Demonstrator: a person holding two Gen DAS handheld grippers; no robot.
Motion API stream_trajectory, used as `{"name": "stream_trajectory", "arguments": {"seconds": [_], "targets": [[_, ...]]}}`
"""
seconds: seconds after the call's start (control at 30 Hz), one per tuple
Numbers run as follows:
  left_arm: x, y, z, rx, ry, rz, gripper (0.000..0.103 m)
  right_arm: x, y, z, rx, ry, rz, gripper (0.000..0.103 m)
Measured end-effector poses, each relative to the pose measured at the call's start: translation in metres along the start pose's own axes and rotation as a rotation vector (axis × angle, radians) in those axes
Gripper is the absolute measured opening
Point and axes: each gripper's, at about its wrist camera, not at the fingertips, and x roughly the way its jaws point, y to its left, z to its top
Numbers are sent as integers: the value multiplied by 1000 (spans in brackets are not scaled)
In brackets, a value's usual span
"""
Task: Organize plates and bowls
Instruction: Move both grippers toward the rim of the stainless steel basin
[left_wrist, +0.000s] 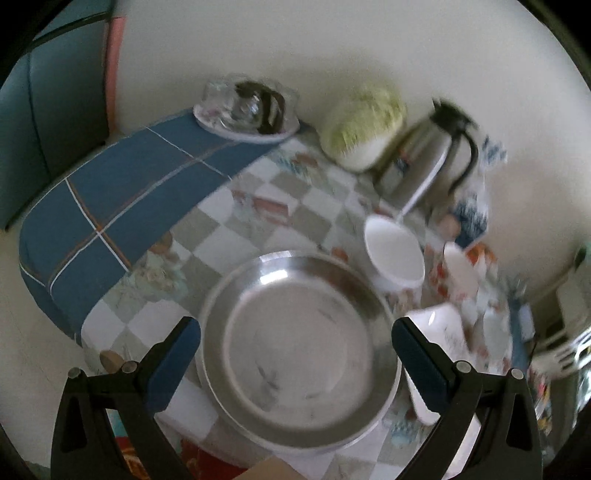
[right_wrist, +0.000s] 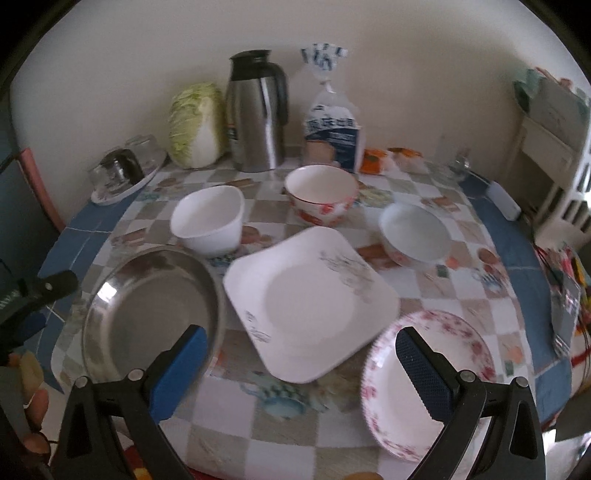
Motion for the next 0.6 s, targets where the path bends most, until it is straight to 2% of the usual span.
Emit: {"name": "stream_trajectory", "arguments": {"seconds": [0.3, 0.47, 0.6], "targets": [[-6, 60, 20, -106, -116, -13, 103, 24, 33, 11, -32, 9, 51, 103], [9, 89, 22, -128, -130, 56, 103, 50, 43, 4, -40, 76, 122, 103], [20, 104, 20, -137, -141, 72, 103, 63, 51, -2, -58, 113, 159, 103]]}}
